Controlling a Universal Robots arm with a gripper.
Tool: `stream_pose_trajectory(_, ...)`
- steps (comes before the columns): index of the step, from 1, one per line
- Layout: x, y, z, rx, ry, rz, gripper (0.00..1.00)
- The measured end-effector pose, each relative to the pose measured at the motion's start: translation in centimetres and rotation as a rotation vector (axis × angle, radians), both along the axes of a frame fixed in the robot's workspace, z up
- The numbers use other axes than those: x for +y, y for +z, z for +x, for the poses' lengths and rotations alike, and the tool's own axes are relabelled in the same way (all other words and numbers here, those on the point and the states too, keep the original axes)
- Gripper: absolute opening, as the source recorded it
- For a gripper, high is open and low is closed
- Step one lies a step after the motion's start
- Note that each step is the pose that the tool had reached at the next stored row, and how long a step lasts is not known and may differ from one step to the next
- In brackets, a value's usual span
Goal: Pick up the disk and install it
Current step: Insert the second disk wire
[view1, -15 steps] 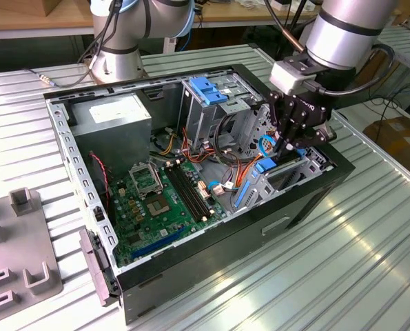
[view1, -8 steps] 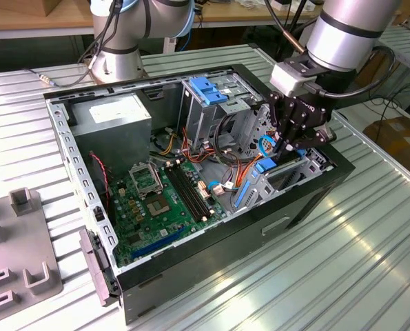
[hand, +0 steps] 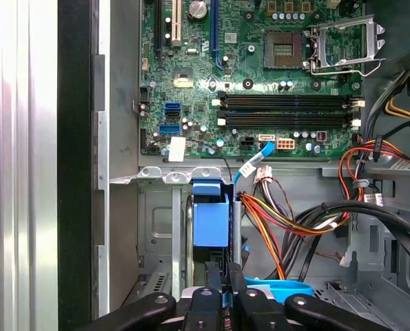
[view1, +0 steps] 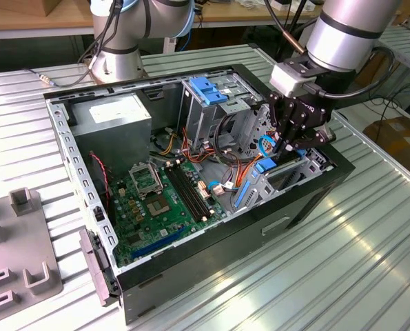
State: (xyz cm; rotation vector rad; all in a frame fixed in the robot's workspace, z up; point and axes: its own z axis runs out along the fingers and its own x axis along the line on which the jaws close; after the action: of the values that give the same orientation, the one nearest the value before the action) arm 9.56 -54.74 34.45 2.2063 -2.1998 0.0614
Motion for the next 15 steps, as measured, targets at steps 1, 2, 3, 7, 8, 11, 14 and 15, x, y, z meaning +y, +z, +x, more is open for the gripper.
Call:
stream_pose_trajectory(1,0.0,0.0,0.0,0.0,0.0,0.0001,0.16)
stream_pose_trajectory(2,0.0,0.0,0.0,0.0,0.0,0.0001,0.16)
stream_pose_trajectory(3,0.0,-0.01,0.0,0.0,0.0,0.0001,0.16)
stream_pose_trajectory(7,0.0,-0.01,0.0,0.0,0.0,0.0004,0.16)
stream_pose_trajectory(8,0.0,-0.02,0.0,0.0,0.0,0.0005,0.16)
stream_pose_trajectory(11,-0.02,-0.31,0.03,0.001,0.0,0.0,0.16)
stream_pose_trajectory(14,-0.04,-0.38,0.03,0.0012,0.0,0.0002,0.16)
stream_pose_trajectory(15,-0.03,-0.38,0.03,0.0012,0.0,0.0003,0.16)
